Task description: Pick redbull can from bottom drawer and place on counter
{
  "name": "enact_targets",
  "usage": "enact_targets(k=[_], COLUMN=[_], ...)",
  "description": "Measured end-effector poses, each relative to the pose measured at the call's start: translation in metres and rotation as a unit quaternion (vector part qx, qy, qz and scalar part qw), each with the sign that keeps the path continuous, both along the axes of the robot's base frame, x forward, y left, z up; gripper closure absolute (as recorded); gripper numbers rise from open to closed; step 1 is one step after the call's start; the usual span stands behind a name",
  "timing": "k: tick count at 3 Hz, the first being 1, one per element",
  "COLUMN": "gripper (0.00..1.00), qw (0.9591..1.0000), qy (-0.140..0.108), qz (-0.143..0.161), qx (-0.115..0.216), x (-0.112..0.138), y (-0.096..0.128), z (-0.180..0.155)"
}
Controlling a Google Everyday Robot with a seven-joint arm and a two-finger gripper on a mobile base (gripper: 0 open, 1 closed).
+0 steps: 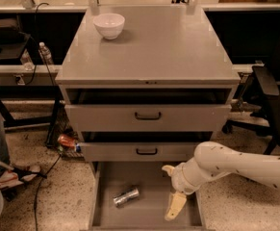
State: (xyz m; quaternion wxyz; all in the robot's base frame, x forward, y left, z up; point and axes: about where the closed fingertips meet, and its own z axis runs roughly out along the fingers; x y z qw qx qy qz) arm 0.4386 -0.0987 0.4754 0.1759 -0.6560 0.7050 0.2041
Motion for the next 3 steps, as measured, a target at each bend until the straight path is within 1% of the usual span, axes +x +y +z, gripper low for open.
enact_targets(k=[1, 2, 3], gripper=[0.00, 0.00, 0.00], qw=[0.9989, 0.9961, 0.9961], qy=[-0.037, -0.022, -0.023], qz=[-0.025, -0.071, -0.071], qx=[0.011, 0.048, 0.047], x=[0.020, 0.035, 0.035], y=[-0.004, -0.009, -0.009], z=[-0.042, -0.112, -0.111])
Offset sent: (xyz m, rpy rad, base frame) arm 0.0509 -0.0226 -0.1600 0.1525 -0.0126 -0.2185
